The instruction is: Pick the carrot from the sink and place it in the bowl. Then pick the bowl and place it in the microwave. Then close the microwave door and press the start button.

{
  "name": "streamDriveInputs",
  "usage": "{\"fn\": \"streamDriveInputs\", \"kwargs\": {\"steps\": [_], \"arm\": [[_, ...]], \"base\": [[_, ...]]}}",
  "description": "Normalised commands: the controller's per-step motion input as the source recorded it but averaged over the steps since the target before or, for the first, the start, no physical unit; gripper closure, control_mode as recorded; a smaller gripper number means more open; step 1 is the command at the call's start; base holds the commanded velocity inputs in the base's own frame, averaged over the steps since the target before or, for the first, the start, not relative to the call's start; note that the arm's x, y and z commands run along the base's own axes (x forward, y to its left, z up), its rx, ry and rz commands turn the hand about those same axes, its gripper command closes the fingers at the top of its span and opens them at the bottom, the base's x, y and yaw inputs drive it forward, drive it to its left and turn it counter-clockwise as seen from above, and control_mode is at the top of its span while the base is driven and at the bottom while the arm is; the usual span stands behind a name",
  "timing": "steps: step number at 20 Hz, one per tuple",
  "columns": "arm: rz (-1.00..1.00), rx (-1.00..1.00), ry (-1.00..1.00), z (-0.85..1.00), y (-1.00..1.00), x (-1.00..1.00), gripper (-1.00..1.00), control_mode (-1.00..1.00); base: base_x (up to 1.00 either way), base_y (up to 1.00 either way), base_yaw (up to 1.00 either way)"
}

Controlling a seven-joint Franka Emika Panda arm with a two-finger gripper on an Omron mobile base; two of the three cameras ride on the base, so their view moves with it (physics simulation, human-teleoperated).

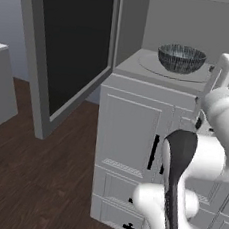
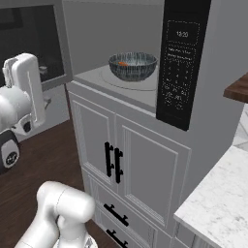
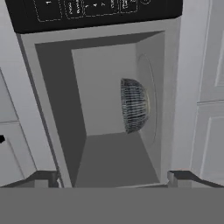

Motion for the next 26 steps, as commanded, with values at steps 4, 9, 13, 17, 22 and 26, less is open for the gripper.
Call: {"fn": "streamDriveInputs", "kwargs": {"steps": [4,9,13,17,22,26], "arm": [[-0.18,0.00,-0.16,0.00,0.60,-0.97,-1.00,-1.00],[-0.12,0.00,-0.19,0.00,0.72,-0.94,-1.00,-1.00],[-0.05,-0.02,-0.17,-0.02,0.86,-0.77,-1.00,-1.00],[0.00,-0.26,-0.34,-0.31,1.00,-0.38,-1.00,-1.00],[-0.04,-0.04,-0.28,-0.46,0.96,-0.05,-1.00,-1.00],[-0.04,0.00,-0.16,-0.43,0.62,0.00,-1.00,-1.00]], "base": [[0.00,0.00,0.00],[0.00,0.00,0.00],[0.00,0.00,0.00],[0.00,0.00,0.00],[0.00,0.00,0.00],[0.00,0.00,0.00]]}}
